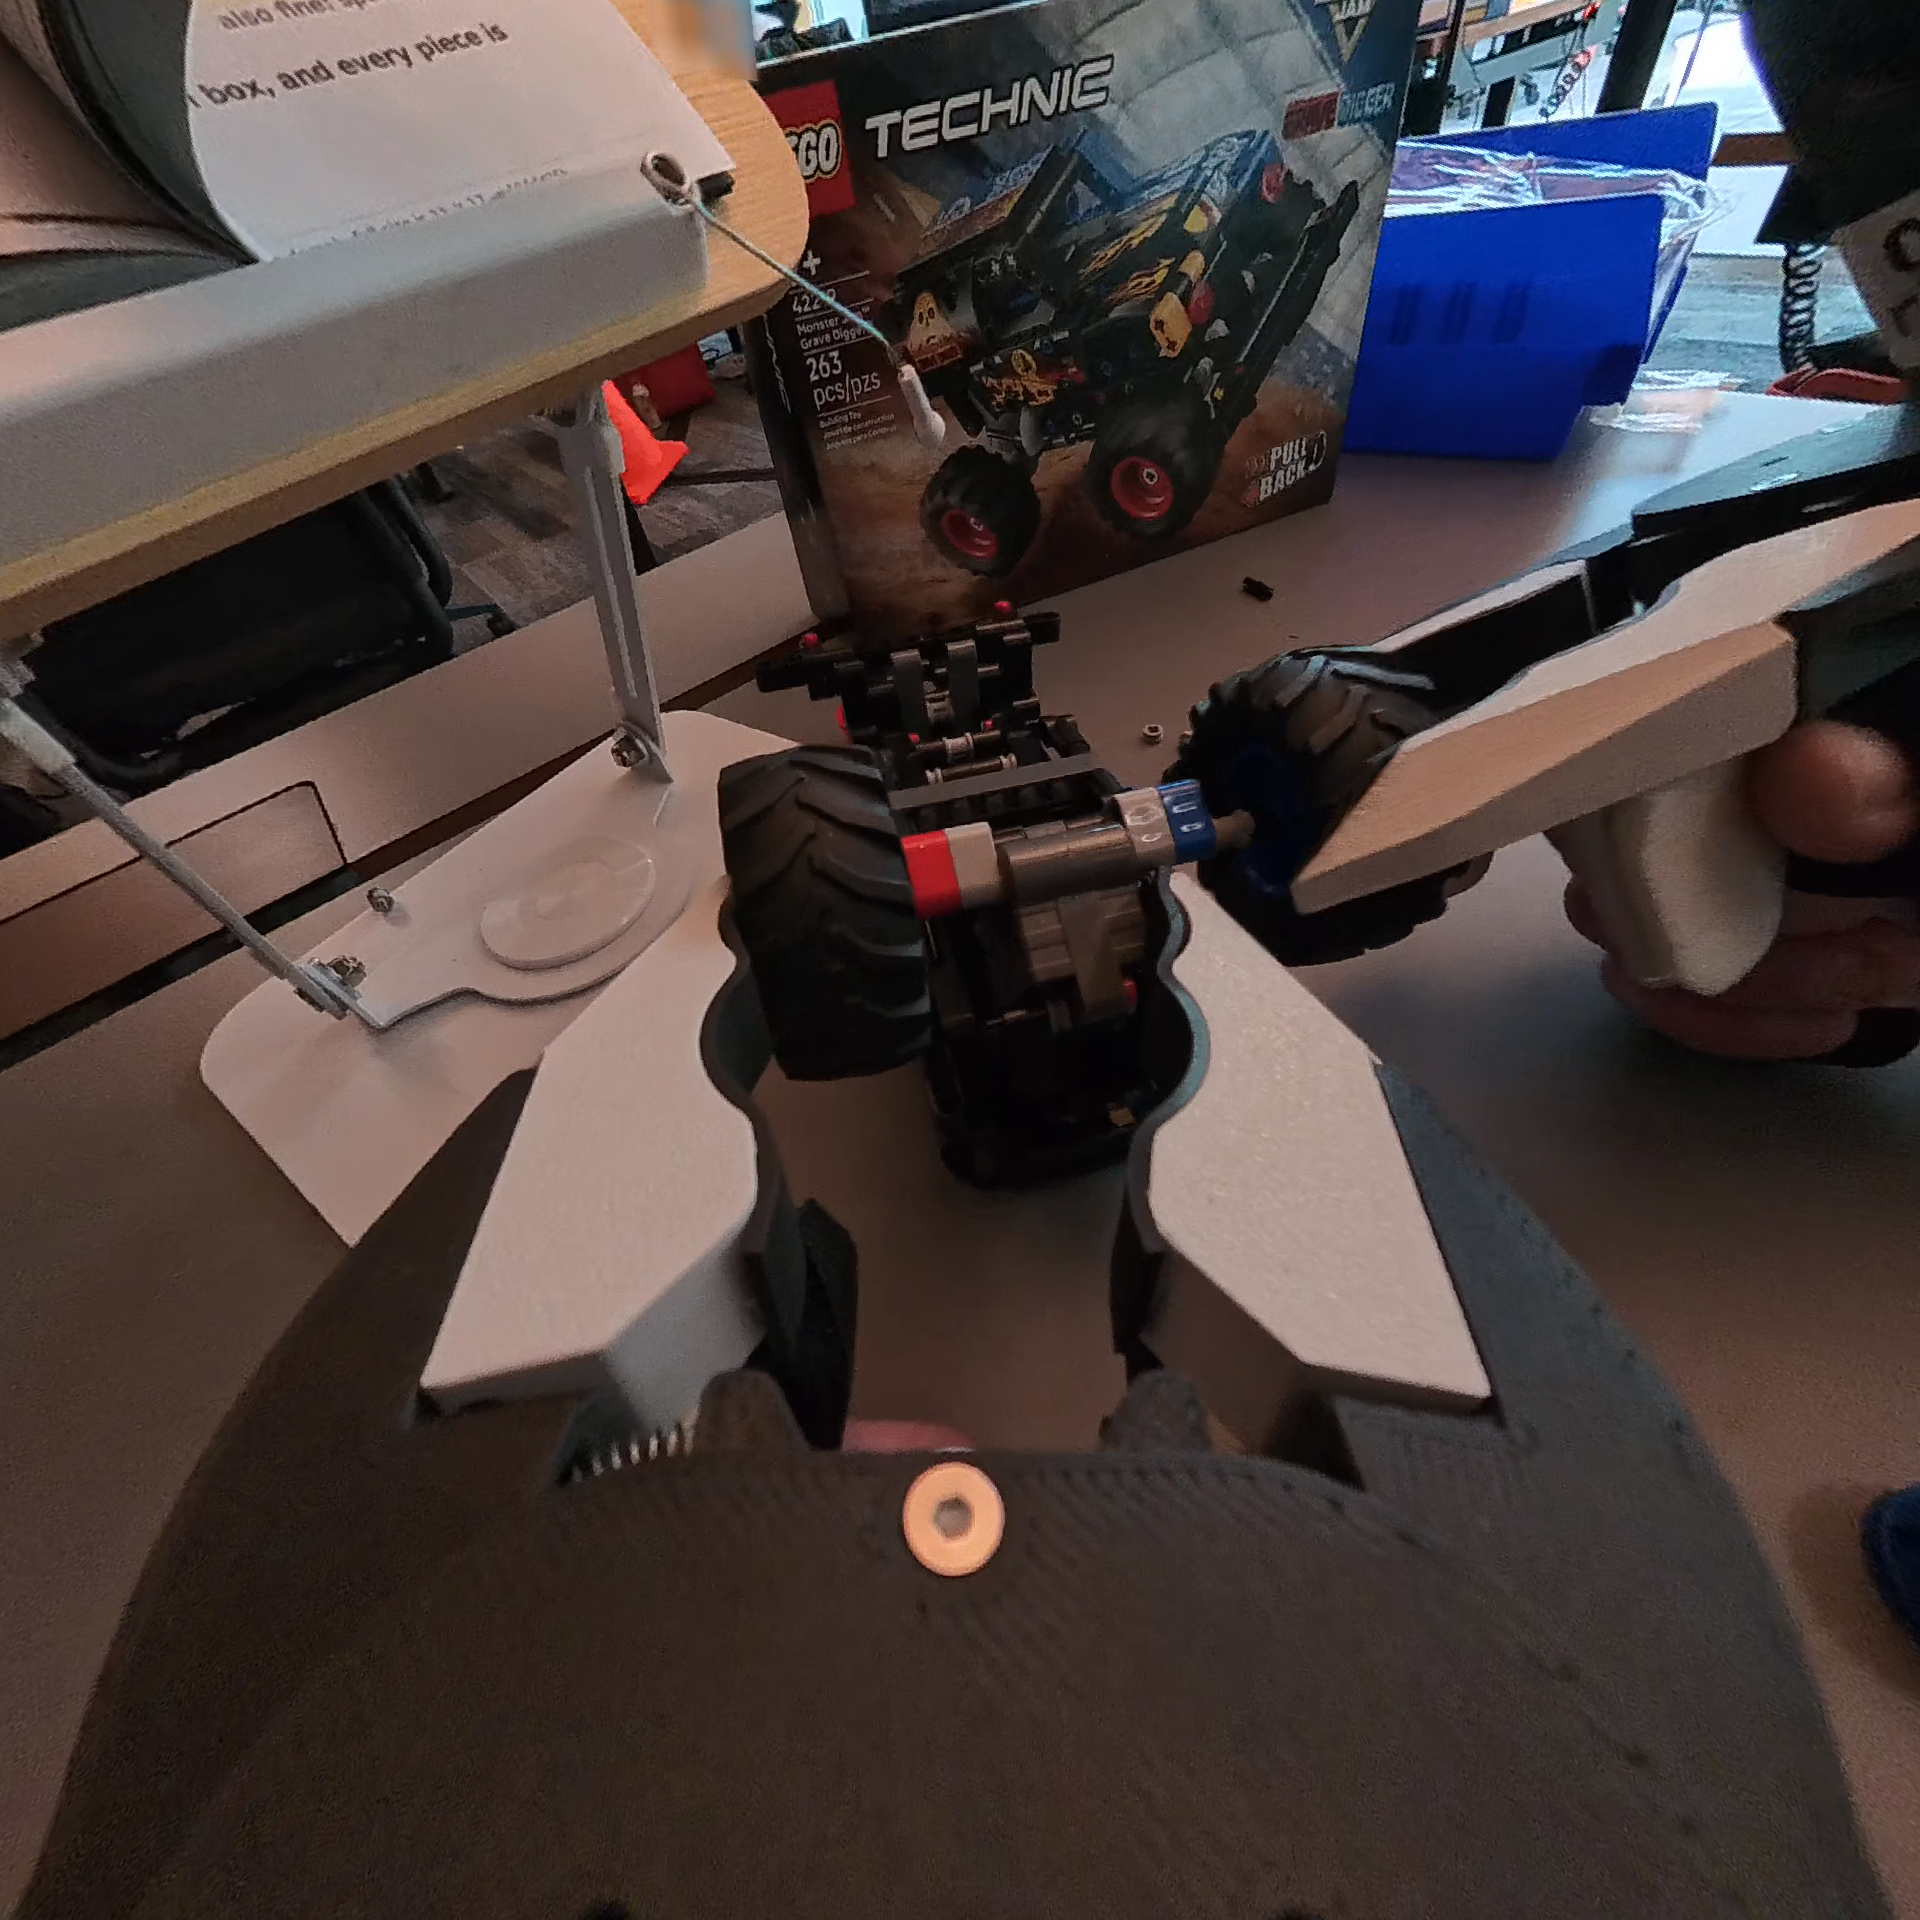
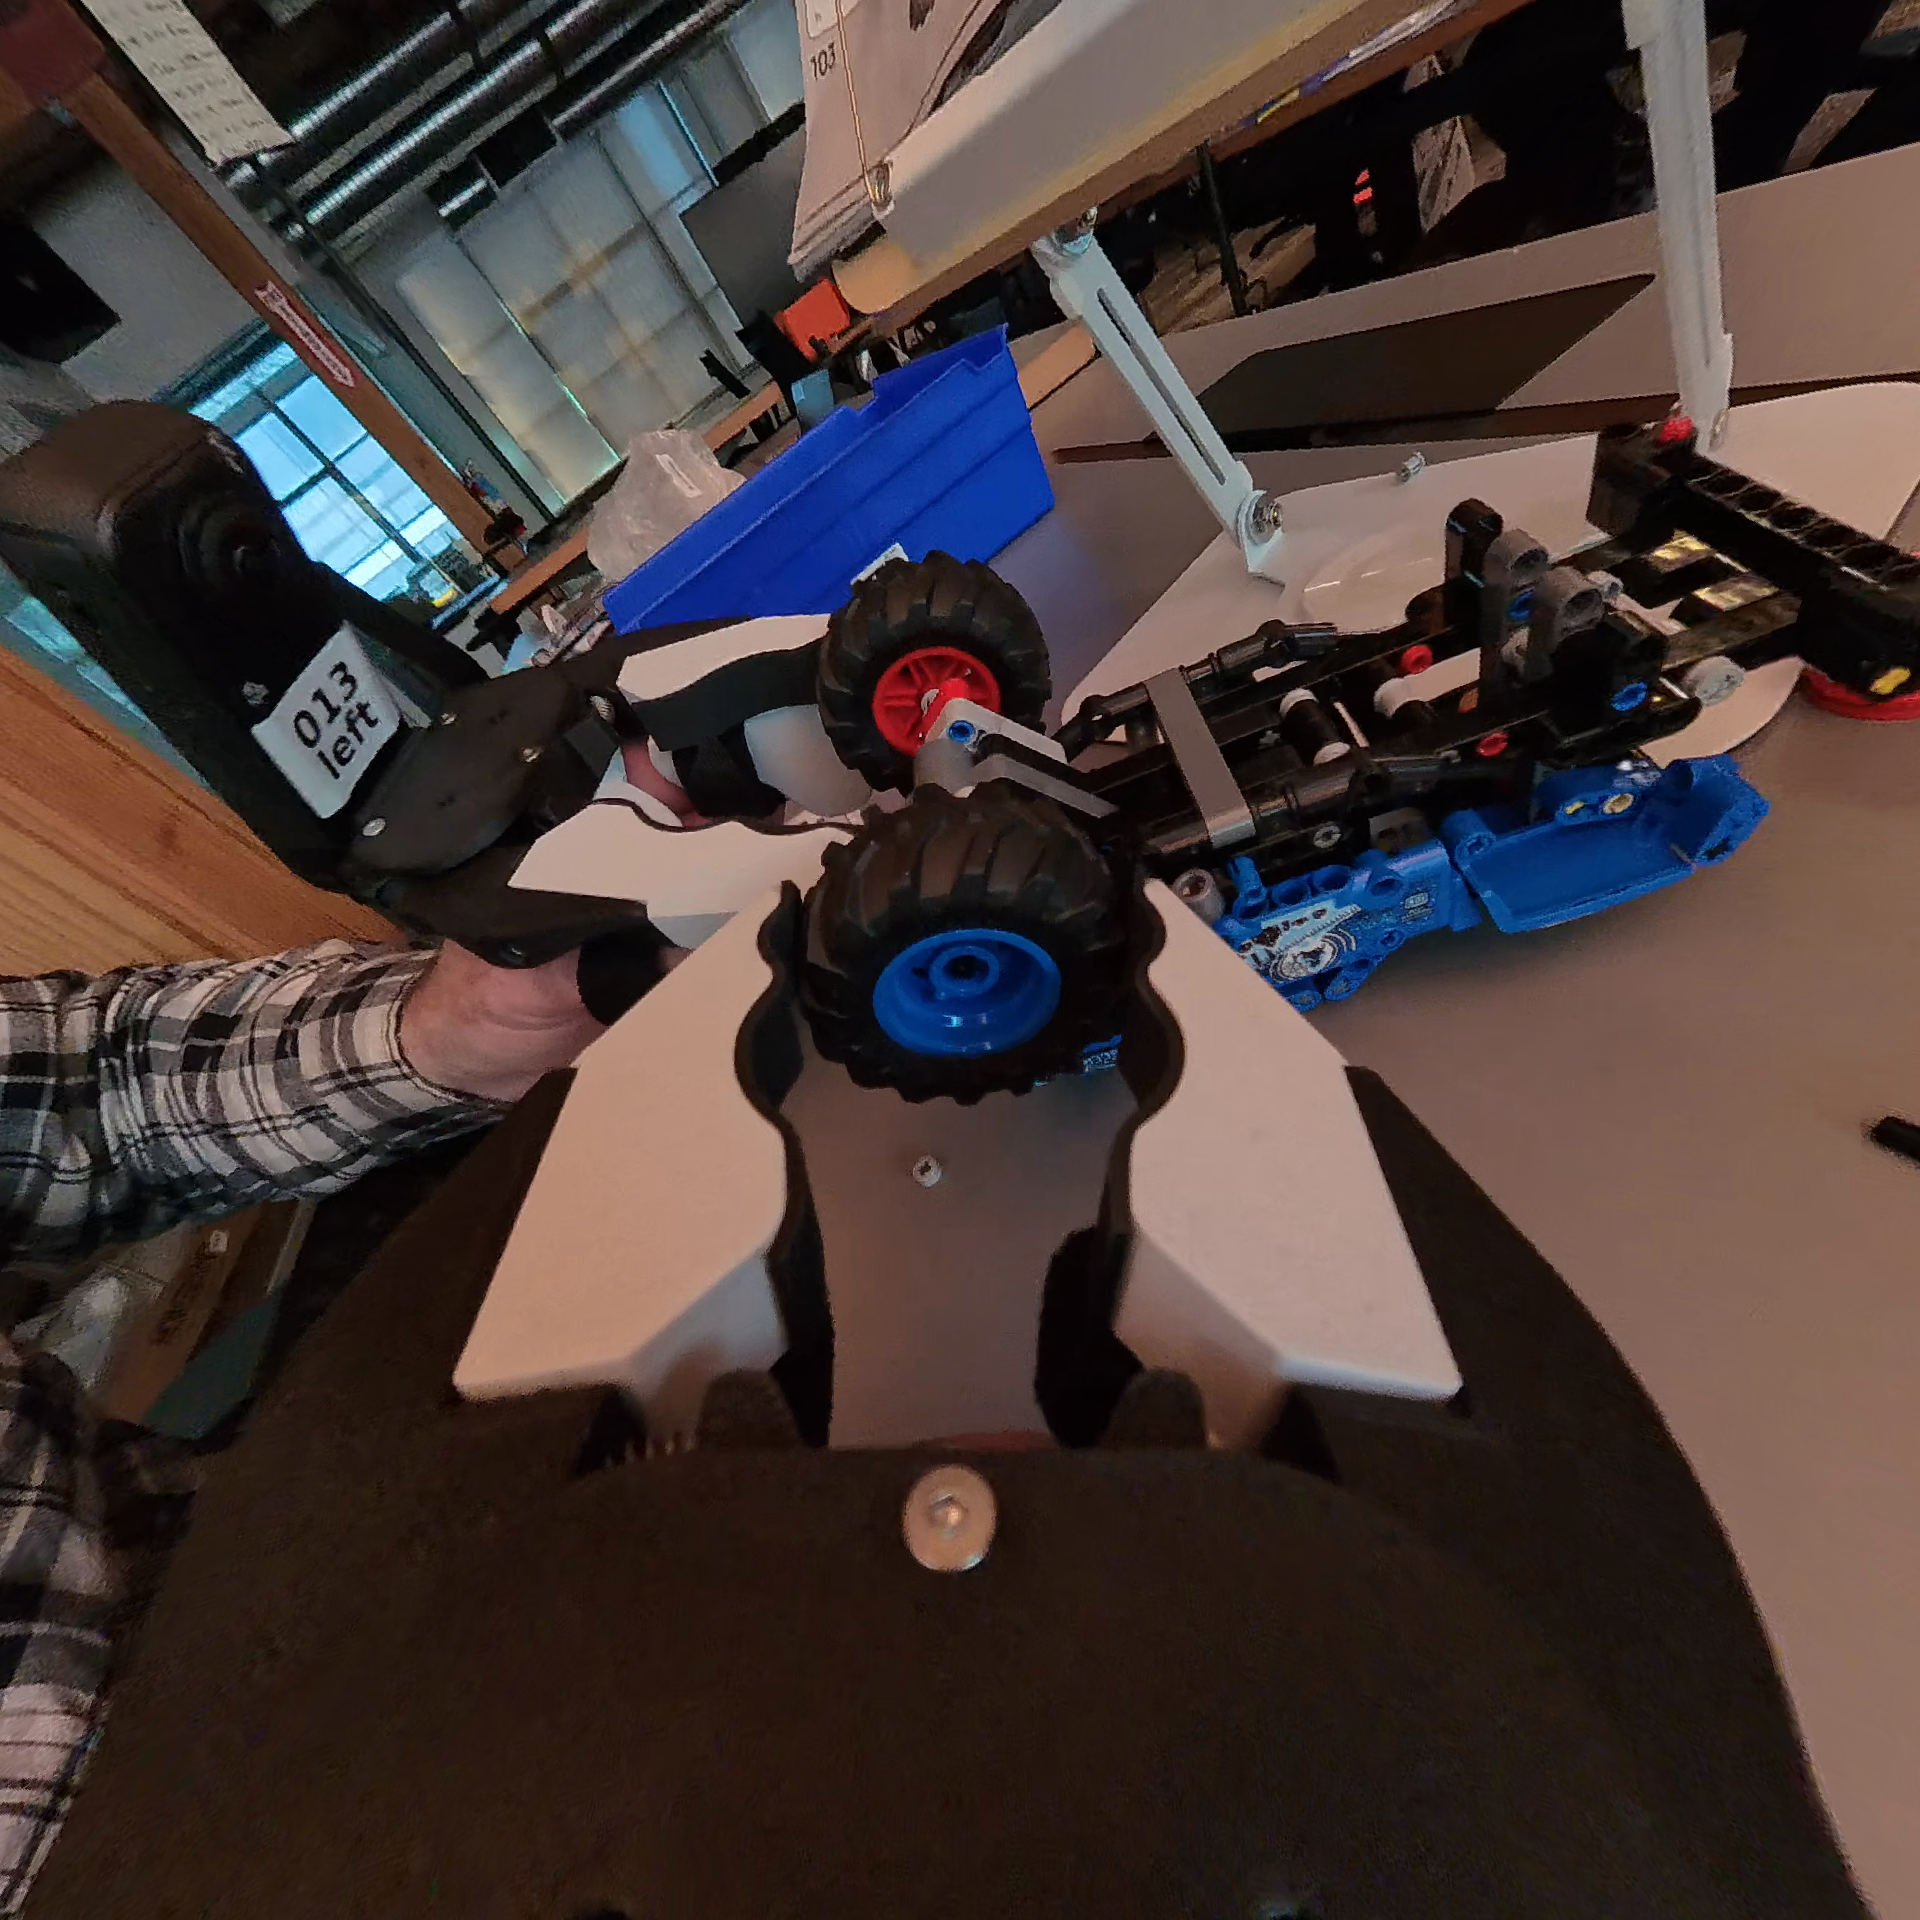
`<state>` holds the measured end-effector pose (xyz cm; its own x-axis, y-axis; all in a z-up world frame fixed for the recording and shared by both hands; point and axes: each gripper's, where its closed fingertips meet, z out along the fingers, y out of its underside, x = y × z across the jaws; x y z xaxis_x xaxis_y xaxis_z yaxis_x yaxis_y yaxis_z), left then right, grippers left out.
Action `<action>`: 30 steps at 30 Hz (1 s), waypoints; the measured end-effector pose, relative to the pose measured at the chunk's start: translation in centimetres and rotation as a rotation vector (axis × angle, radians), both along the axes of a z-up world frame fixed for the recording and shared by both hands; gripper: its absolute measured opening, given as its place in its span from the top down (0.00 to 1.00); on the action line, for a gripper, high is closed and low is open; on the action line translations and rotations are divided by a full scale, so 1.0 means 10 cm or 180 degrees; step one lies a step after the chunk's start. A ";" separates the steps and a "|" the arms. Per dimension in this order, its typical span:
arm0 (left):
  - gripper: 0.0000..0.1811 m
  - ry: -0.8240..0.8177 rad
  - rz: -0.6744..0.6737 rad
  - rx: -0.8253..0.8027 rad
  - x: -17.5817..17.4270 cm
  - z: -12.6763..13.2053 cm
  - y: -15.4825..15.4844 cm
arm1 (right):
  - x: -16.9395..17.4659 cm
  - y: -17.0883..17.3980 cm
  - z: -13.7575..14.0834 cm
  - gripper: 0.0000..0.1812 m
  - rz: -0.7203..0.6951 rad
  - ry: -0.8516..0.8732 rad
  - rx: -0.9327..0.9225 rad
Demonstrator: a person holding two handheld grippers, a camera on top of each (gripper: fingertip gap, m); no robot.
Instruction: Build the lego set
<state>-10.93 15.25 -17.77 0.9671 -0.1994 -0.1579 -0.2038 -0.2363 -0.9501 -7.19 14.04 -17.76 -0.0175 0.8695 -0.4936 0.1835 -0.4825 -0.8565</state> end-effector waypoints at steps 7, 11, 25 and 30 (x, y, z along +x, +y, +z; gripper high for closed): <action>0.61 0.0206 -0.0069 0.0015 0.00 0.02 0.00 | -0.02 -0.02 -0.05 0.65 0.0130 -0.0130 0.0102; 0.61 0.0148 -0.0142 -0.0032 -0.01 -0.02 0.01 | 0.08 -0.04 -0.08 0.57 0.0289 -0.0302 0.0350; 0.61 0.0068 -0.0204 -0.0125 -0.04 -0.07 0.01 | 0.07 -0.08 -0.15 0.70 0.0275 -0.0491 0.0596; 0.61 0.0103 -0.0171 -0.0146 -0.06 -0.07 0.02 | 0.03 -0.08 -0.15 0.70 0.0267 -0.0474 0.0501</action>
